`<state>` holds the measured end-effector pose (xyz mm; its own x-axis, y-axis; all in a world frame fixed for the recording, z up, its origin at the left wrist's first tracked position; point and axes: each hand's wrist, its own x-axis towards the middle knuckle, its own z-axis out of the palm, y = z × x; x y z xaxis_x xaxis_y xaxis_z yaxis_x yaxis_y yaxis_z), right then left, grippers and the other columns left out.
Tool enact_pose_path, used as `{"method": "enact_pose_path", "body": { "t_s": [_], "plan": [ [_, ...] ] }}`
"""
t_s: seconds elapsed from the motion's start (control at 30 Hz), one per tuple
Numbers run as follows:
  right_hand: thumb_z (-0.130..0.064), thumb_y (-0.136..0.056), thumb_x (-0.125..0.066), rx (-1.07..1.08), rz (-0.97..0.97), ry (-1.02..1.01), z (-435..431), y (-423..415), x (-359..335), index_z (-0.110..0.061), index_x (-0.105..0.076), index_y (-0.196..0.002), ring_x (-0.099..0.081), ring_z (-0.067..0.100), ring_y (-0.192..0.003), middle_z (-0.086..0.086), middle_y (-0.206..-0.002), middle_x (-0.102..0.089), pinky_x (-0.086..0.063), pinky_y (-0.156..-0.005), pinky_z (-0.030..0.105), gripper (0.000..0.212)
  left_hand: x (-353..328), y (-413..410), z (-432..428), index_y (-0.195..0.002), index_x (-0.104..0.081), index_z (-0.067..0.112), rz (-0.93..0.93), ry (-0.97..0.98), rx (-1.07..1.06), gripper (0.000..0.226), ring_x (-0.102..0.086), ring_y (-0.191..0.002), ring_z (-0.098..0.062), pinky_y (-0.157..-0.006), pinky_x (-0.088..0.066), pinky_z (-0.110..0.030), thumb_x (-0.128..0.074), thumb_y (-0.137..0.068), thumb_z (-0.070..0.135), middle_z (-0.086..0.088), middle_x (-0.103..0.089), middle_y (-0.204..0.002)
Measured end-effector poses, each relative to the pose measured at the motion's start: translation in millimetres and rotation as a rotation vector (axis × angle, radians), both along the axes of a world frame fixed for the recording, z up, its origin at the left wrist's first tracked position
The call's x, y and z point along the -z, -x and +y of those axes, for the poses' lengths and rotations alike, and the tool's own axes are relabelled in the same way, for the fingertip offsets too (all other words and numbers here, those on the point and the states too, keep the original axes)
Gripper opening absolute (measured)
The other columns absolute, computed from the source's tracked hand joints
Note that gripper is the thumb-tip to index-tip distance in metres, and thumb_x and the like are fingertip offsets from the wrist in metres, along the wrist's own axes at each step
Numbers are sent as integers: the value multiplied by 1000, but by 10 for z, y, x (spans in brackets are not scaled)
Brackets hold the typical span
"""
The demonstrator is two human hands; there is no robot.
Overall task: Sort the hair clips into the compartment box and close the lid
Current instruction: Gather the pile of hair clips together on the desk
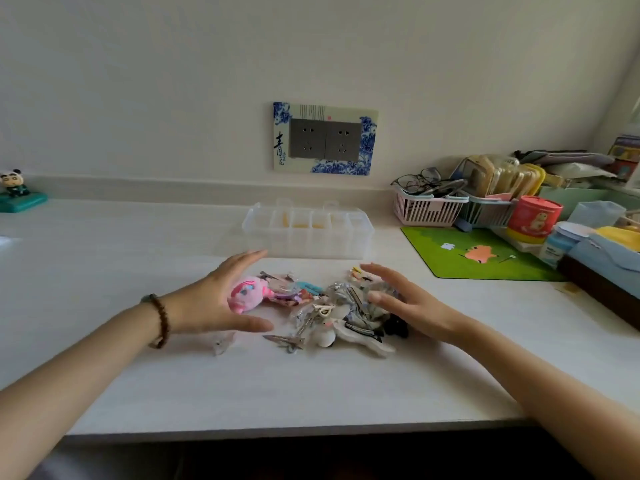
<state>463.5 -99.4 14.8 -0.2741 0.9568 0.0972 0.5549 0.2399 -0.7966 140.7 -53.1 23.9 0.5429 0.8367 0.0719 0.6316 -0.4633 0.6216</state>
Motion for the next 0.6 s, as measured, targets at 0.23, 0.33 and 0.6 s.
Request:
{"method": "enact_pose_path", "body": {
  "t_s": [0.23,0.33,0.6],
  "plan": [
    [-86,-60,-42,91,-100,-102,35,520,146,-46,-46,-128,-18,3,-141,-9,-152,-28,-16,-112,27,79,249,-263,-81,-137,-25,43,-121,44,4,109,-43,-117,-1,-95,-38,-17,-68,-43,78,14,-33,-139],
    [-80,-67,-41,118,-127,-108,76,672,150,-38,-50,-128,-20,10,-141,-3,-151,-32,-17,-113,32,75,258,-401,-105,-137,-27,37,-139,29,-29,106,-43,-117,-4,-94,-37,-19,-61,-47,83,11,-37,-140],
    [-79,-68,-45,12,-170,-175,-317,425,67,-55,-32,-134,-3,0,-143,-19,-155,-15,-10,-116,33,71,252,9,-241,-141,-4,46,-30,-52,28,113,-10,-136,3,-112,-14,-28,-54,-48,87,17,-6,-154]
  ]
}}
